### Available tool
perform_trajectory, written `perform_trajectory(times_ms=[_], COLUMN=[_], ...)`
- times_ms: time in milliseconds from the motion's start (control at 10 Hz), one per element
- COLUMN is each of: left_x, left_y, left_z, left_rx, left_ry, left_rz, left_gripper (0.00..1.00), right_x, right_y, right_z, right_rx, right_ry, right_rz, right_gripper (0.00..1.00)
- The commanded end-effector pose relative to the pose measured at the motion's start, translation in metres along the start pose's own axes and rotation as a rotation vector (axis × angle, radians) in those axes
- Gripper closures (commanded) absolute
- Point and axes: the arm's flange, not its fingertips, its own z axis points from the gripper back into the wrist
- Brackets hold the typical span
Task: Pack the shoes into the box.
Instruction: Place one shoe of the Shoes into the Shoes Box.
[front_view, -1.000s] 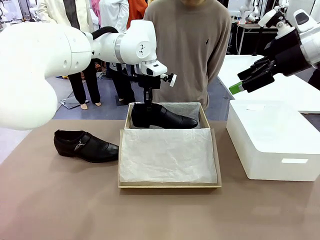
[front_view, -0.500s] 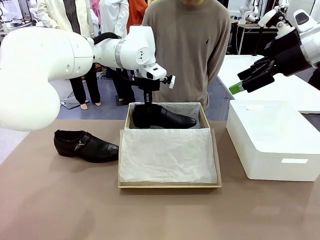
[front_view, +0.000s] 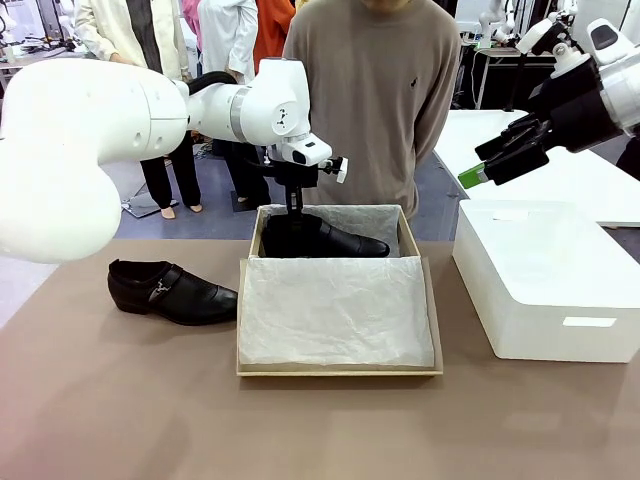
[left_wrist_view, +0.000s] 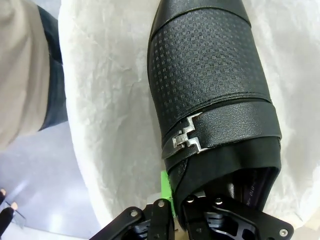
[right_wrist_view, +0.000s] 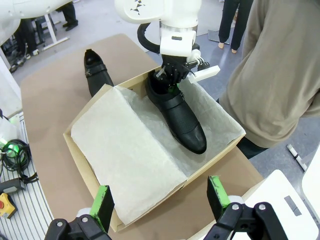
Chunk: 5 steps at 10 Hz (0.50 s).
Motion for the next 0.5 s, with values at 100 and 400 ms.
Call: perform_trajectory(times_ms=[100, 400], left_x=[-0.005, -0.013], left_y=[-0.005, -0.014], left_z=[0.011, 0.05], left_rx=[-0.013, -0.02], left_ry=[0.024, 0.023], left_rz=[0.027, 0.064], left_gripper=[0.42, 0.0], right_x=[0.0, 0.0], right_y=[-0.003, -0.003], right_z=[-0.002, -0.002], right_rx=[0.013, 0.013], right_ry=[-0.021, -0.021], right_rz=[0.017, 0.017], right_gripper=[0.0, 0.0])
